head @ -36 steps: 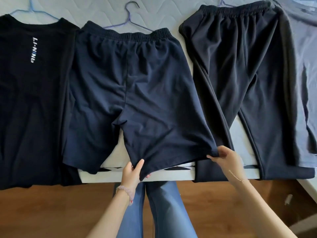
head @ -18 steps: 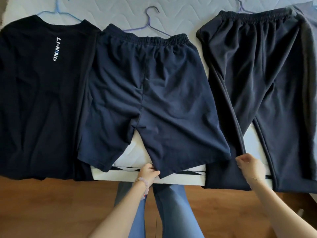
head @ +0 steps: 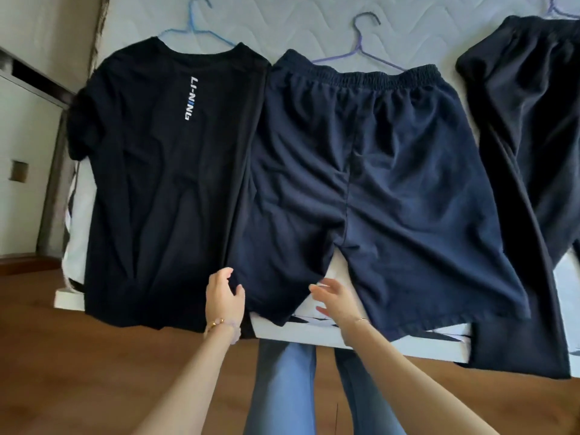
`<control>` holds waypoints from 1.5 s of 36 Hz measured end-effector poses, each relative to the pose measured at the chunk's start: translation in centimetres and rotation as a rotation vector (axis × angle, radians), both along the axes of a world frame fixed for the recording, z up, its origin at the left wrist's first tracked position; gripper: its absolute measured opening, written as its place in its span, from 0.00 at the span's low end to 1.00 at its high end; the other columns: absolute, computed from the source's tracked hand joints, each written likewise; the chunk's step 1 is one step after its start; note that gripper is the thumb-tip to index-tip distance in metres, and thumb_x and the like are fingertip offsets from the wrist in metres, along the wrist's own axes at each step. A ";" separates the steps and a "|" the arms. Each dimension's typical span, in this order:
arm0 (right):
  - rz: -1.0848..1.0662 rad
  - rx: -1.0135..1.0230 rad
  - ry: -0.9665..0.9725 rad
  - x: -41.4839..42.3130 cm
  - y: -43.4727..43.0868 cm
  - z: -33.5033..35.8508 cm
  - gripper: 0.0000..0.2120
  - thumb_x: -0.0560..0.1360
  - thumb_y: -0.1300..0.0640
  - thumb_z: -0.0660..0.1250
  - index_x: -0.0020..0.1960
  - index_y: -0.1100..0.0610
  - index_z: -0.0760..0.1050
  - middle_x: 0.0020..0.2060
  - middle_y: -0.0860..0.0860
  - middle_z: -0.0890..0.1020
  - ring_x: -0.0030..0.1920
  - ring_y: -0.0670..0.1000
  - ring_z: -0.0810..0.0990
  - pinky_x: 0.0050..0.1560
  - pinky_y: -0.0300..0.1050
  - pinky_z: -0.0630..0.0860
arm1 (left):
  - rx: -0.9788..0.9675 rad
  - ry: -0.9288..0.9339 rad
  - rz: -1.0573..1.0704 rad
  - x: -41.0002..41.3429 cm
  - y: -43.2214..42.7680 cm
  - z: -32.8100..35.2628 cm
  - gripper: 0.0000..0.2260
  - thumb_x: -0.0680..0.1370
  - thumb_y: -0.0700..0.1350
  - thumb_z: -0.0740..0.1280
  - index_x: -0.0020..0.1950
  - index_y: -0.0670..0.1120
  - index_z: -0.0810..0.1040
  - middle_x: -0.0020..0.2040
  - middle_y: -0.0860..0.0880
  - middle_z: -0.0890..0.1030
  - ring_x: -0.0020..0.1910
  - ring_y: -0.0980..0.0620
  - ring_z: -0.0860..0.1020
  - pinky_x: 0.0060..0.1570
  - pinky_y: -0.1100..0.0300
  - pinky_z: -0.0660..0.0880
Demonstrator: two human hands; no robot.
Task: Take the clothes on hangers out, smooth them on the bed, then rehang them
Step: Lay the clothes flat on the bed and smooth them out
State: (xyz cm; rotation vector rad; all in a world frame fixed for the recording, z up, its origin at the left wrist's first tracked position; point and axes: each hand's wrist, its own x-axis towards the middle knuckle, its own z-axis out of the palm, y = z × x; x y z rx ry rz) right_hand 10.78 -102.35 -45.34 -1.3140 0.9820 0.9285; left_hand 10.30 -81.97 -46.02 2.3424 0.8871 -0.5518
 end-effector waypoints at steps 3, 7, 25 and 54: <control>-0.144 0.044 0.066 0.0 3.6 -0.5 0.15 0.77 0.61 0.69 0.62 0.57 0.70 0.52 0.51 0.79 0.56 0.54 0.78 0.62 0.52 0.77 | -0.090 0.029 0.012 0.5 0.7 0.0 0.15 0.77 0.38 0.63 0.63 0.44 0.72 0.63 0.46 0.72 0.60 0.48 0.74 0.55 0.56 0.73; -0.204 -0.060 0.093 -0.3 6.1 -1.1 0.21 0.75 0.57 0.72 0.66 0.61 0.74 0.56 0.55 0.82 0.59 0.57 0.80 0.61 0.52 0.79 | -0.196 0.043 0.036 0.6 2.0 -0.2 0.13 0.76 0.37 0.63 0.61 0.43 0.74 0.61 0.46 0.74 0.56 0.49 0.75 0.52 0.60 0.70; -0.496 0.298 -0.075 -0.1 -0.7 5.7 0.11 0.83 0.58 0.57 0.59 0.58 0.77 0.49 0.52 0.88 0.47 0.48 0.87 0.40 0.41 0.85 | -1.112 0.272 0.596 3.4 -2.3 0.5 0.27 0.72 0.65 0.61 0.66 0.52 0.74 0.63 0.50 0.79 0.57 0.55 0.78 0.59 0.59 0.72; -0.457 0.239 -0.025 -0.4 -7.1 3.9 0.13 0.81 0.57 0.62 0.61 0.61 0.76 0.49 0.53 0.87 0.45 0.49 0.87 0.40 0.39 0.85 | -1.342 -0.035 0.710 4.3 -0.9 5.6 0.18 0.76 0.40 0.62 0.65 0.43 0.74 0.62 0.42 0.79 0.62 0.45 0.77 0.62 0.51 0.70</control>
